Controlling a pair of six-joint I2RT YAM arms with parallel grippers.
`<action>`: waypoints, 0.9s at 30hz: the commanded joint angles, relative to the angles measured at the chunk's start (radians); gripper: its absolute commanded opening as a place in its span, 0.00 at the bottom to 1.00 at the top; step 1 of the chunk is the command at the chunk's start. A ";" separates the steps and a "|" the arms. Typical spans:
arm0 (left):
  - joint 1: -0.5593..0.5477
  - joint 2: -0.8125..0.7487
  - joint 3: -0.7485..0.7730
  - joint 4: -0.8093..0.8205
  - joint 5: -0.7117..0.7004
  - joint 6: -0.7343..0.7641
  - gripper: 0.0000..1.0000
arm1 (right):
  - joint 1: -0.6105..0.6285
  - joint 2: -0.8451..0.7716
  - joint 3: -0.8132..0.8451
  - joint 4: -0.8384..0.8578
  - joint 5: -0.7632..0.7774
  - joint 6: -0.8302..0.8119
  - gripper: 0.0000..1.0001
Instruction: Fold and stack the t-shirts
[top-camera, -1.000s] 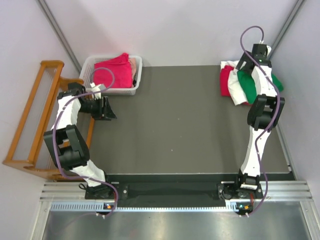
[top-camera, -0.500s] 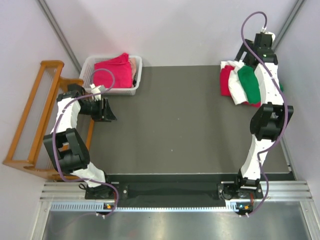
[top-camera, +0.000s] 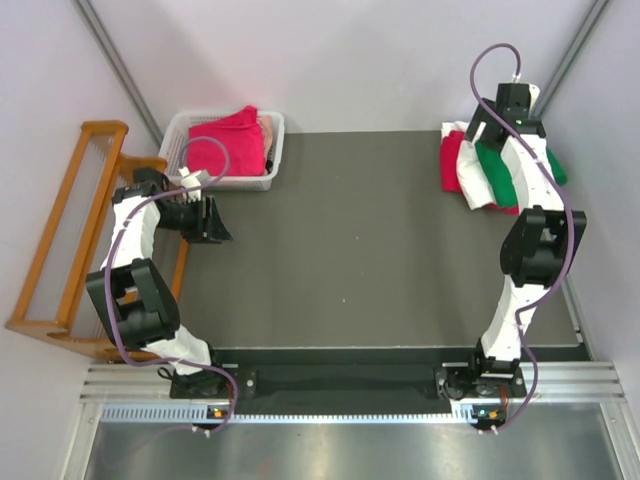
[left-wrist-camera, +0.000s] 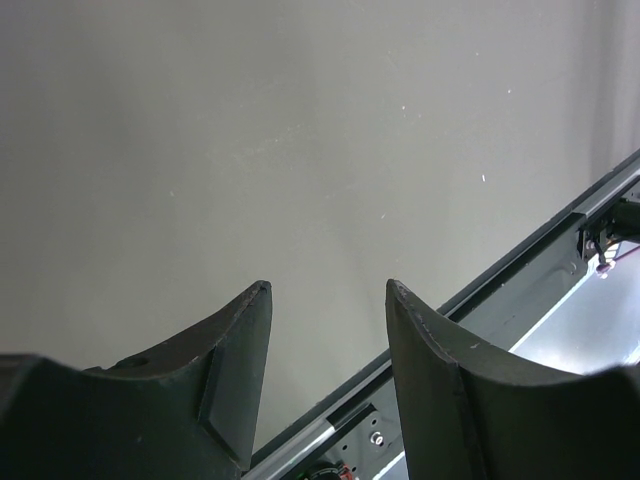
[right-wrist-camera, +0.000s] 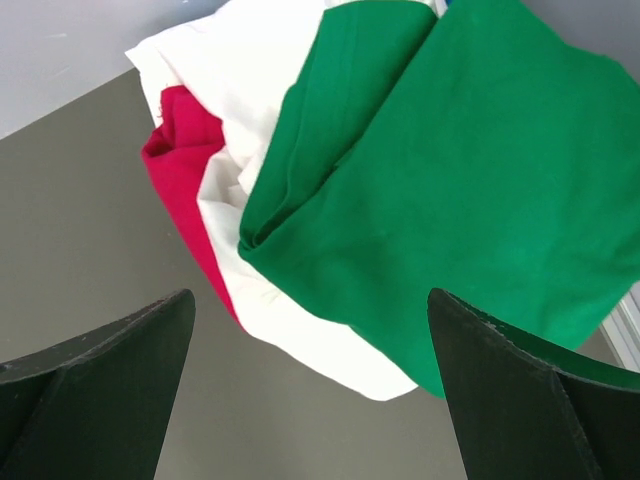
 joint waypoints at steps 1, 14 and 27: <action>0.008 -0.032 0.016 -0.024 0.019 0.023 0.54 | 0.000 0.039 0.077 0.021 -0.052 0.012 1.00; 0.008 -0.015 0.019 -0.023 0.012 0.017 0.54 | -0.005 -0.063 -0.119 0.070 0.132 0.061 1.00; 0.009 -0.019 0.009 -0.024 0.004 0.020 0.54 | -0.014 -0.131 -0.136 0.108 0.175 0.047 1.00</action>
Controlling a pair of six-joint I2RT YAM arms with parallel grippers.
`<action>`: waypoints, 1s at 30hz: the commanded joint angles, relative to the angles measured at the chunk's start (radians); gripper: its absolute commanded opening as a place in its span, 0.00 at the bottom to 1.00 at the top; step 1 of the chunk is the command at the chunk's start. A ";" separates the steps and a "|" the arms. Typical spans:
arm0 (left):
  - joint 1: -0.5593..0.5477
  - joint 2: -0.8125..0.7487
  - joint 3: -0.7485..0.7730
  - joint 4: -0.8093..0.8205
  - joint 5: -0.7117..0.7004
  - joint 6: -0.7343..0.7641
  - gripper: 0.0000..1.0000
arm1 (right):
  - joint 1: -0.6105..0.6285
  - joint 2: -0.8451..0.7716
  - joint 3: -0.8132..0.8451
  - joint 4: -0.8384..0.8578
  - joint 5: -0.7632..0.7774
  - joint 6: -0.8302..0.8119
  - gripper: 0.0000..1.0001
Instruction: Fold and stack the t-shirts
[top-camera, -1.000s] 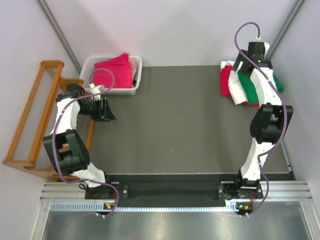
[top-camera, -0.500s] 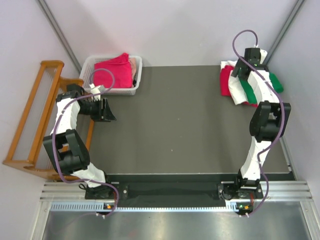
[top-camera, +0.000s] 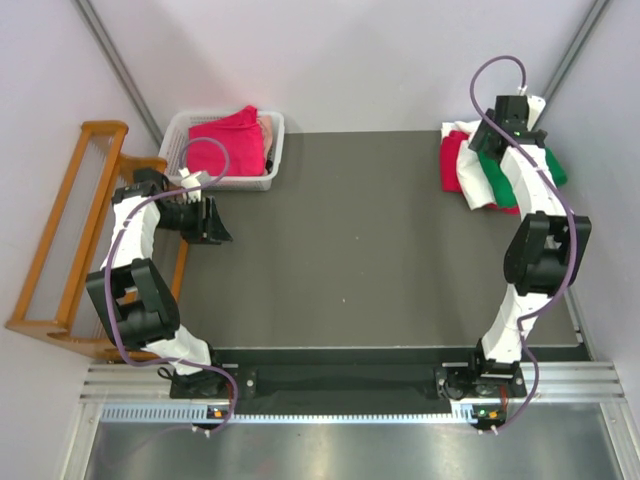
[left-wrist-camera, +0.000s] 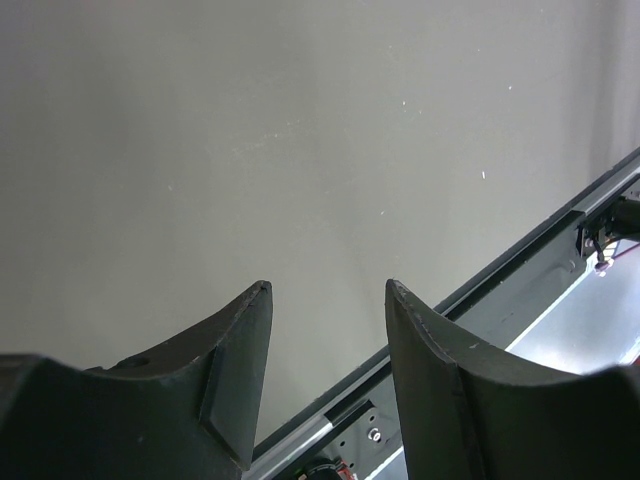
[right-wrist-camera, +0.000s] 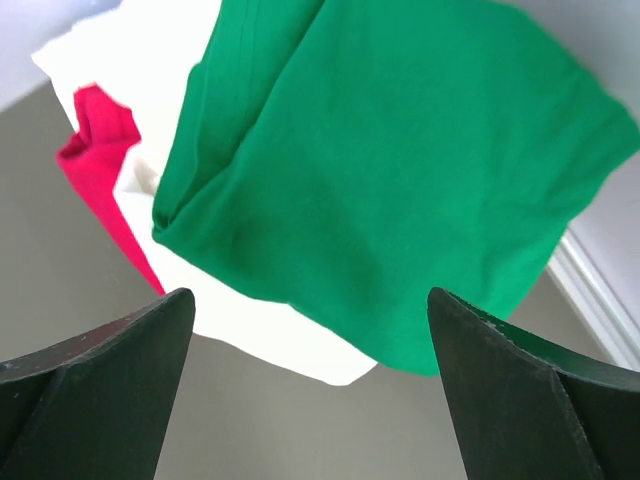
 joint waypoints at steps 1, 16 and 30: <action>0.009 -0.021 0.011 -0.015 0.005 0.022 0.54 | -0.012 -0.056 0.041 0.038 0.056 -0.001 1.00; 0.014 -0.029 0.046 -0.041 0.009 0.020 0.54 | -0.049 0.090 0.221 -0.054 0.000 0.040 1.00; 0.012 -0.026 0.046 -0.025 0.005 0.005 0.54 | -0.050 0.176 0.164 -0.058 -0.010 0.063 1.00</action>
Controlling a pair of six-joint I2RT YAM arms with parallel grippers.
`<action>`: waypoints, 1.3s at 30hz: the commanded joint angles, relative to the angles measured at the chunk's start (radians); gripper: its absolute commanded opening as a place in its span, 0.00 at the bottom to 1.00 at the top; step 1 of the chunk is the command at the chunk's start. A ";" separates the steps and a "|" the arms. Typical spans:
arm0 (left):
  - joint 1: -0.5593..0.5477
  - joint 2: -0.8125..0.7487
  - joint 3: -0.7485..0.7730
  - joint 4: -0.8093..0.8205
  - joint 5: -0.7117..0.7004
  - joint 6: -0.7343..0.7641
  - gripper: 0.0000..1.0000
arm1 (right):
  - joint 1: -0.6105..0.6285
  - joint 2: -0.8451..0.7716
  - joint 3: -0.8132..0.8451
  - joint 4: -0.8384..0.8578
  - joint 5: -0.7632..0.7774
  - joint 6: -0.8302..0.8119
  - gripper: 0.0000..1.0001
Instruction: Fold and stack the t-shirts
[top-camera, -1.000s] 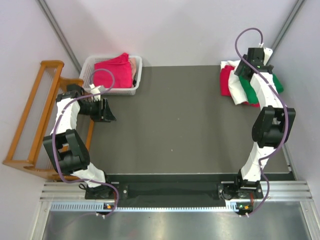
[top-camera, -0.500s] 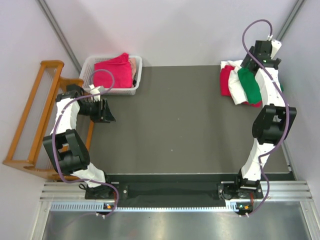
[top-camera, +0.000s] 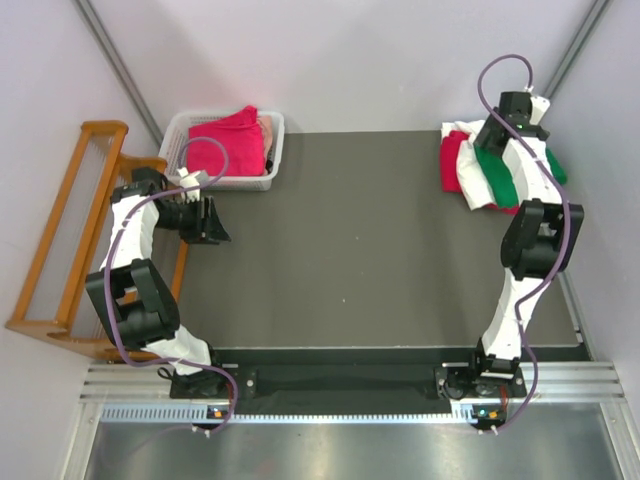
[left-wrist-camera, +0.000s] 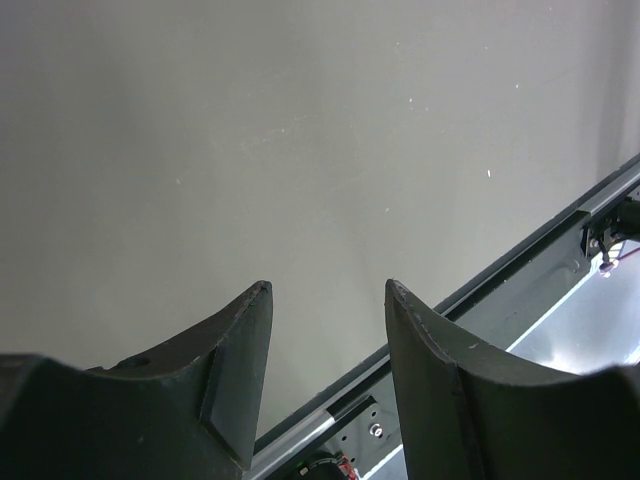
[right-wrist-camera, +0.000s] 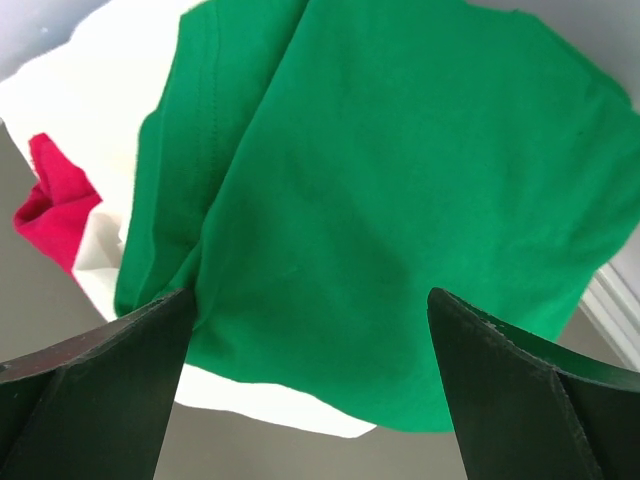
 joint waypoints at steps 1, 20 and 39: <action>0.009 -0.026 0.032 -0.007 0.017 0.004 0.54 | -0.005 0.050 0.019 -0.017 -0.011 0.022 1.00; 0.010 -0.001 0.043 0.005 0.012 -0.025 0.54 | -0.018 0.191 0.120 -0.058 -0.037 0.034 1.00; 0.010 -0.197 0.107 0.066 -0.032 -0.115 0.64 | 0.388 -0.356 -0.063 -0.017 -0.387 -0.036 1.00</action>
